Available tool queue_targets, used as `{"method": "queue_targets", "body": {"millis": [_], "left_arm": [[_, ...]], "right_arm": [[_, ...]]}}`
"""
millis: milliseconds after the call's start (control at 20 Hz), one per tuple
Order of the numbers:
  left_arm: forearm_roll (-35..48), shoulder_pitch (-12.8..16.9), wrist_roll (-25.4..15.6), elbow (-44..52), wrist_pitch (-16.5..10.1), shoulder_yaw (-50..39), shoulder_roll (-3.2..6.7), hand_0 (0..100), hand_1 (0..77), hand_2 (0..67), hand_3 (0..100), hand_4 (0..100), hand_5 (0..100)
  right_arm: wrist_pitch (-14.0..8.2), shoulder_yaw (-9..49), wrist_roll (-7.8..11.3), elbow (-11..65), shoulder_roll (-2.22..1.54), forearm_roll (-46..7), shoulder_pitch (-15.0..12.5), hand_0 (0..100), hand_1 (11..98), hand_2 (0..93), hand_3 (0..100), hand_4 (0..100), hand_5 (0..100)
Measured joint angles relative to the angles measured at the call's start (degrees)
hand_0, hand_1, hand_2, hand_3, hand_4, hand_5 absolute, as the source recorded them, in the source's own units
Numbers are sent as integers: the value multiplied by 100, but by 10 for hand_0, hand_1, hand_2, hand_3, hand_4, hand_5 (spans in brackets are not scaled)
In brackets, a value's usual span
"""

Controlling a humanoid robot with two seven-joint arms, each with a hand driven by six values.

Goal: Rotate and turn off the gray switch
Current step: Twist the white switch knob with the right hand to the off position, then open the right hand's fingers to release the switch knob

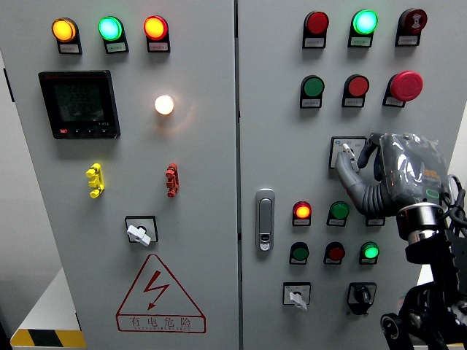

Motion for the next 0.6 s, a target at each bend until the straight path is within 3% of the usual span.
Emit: {"method": "queue_targets", "body": {"millis": [400,600], "left_arm": [[0,0,0,0,0,0,0,883,0,133,187,82,109],[0,0,0,0,0,1,0,883,0,133,187,82,109]], "right_arm": [[-61,-12,-9,23,-1,3,-15,647,335,757,1000,1000,1000],[-191,-56,-10,51,21,10,-39,700,294,693,1000,979,1000]]}}
